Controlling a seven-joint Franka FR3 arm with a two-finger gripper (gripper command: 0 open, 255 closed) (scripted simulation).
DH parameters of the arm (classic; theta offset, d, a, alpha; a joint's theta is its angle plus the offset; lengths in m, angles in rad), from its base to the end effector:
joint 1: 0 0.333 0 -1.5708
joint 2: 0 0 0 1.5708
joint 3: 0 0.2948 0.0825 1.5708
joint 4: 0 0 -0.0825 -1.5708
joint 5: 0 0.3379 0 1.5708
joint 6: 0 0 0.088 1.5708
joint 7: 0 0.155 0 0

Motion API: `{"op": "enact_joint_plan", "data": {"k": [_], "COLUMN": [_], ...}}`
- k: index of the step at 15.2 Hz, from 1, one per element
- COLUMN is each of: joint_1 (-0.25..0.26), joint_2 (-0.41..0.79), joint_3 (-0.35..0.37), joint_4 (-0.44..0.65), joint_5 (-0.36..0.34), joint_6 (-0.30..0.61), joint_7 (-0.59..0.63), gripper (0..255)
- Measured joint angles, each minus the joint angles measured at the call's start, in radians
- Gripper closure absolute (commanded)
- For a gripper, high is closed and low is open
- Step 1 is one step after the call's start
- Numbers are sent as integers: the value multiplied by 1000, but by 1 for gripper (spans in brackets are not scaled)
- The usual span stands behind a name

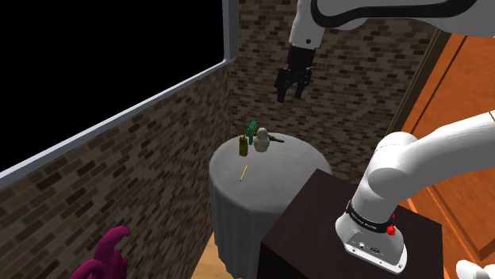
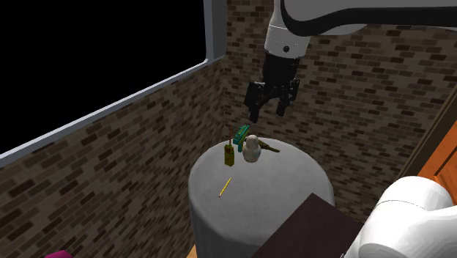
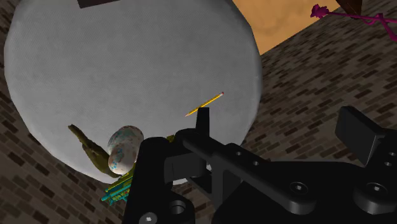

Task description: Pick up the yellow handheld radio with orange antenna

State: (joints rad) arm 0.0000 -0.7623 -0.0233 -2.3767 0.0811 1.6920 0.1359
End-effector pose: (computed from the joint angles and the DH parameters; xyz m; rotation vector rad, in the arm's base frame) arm 0.2972 0.0035 0.5238 -3.0286 0.2429 -0.1087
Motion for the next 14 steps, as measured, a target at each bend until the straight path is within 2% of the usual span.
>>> {"op": "enact_joint_plan", "data": {"k": [3,8,14], "joint_1": [-4,-22,-44], "joint_2": [31,151,335], "joint_3": [2,-1,-4], "joint_4": [-8,-47,-43], "joint_5": [-2,-19,-38], "joint_6": [39,197,379], "joint_7": [4,11,29], "gripper": [0,0,0]}}
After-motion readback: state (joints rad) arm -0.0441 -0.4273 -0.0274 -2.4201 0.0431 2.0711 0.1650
